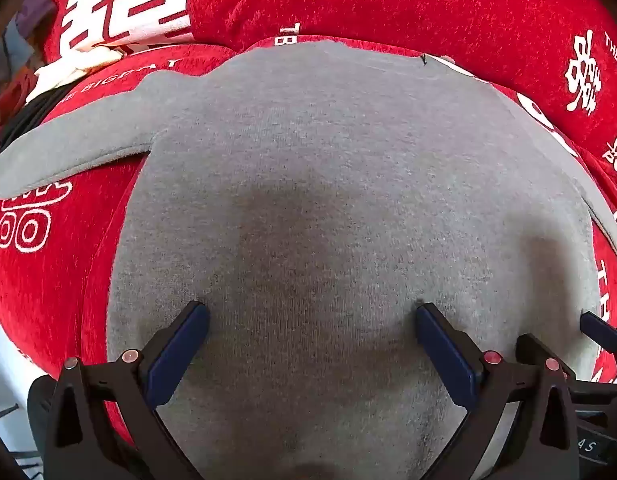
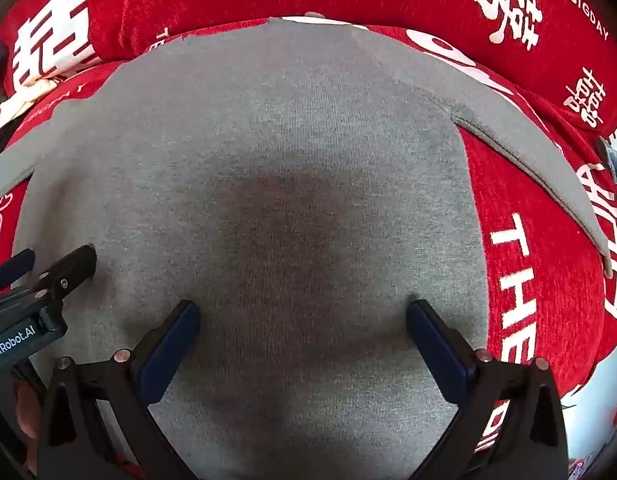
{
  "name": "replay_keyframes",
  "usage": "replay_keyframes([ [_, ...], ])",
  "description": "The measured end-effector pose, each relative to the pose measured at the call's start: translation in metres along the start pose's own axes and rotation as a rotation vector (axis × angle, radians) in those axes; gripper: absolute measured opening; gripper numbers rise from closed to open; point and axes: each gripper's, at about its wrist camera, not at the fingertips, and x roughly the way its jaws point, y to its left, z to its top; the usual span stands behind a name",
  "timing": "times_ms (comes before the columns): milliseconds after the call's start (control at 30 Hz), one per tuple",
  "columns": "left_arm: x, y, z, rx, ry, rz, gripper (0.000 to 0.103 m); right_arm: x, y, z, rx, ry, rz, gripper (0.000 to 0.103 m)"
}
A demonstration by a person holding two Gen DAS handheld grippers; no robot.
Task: Fold small clothes
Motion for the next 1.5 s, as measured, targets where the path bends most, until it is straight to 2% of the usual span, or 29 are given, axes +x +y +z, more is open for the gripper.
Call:
replay_keyframes([
  [267,0.004,0.009,-0.004,0.003,-0.02,0.005,0.103,0.0,-0.002,-0.009,-0.009,-0.035,0.008,0.103],
  [333,0.004,0.001,-0.002,0.007,-0.019,0.02,0.103,-0.001,-0.003,-0.014,-0.009,-0.051,0.009,0.103],
  [867,-0.002,-0.005,0.0,0.0,-0.019,0.036,0.103,-0.004,0.001,-0.005,0.012,-0.069,-0.01,0.103],
  [1000,-0.001,-0.004,0.001,-0.001,-0.008,0.036,0.103,0.0,0.0,-0.002,0.02,-0.034,-0.012,0.103],
  [1233,0.0,-0.005,0.001,-0.01,0.004,0.04,0.103,0.01,-0.003,0.017,0.01,0.12,0.001,0.103],
  [1500,0.0,-0.004,0.001,-0.015,0.014,0.041,0.103,0.01,-0.002,0.018,-0.003,0.101,-0.004,0.103],
])
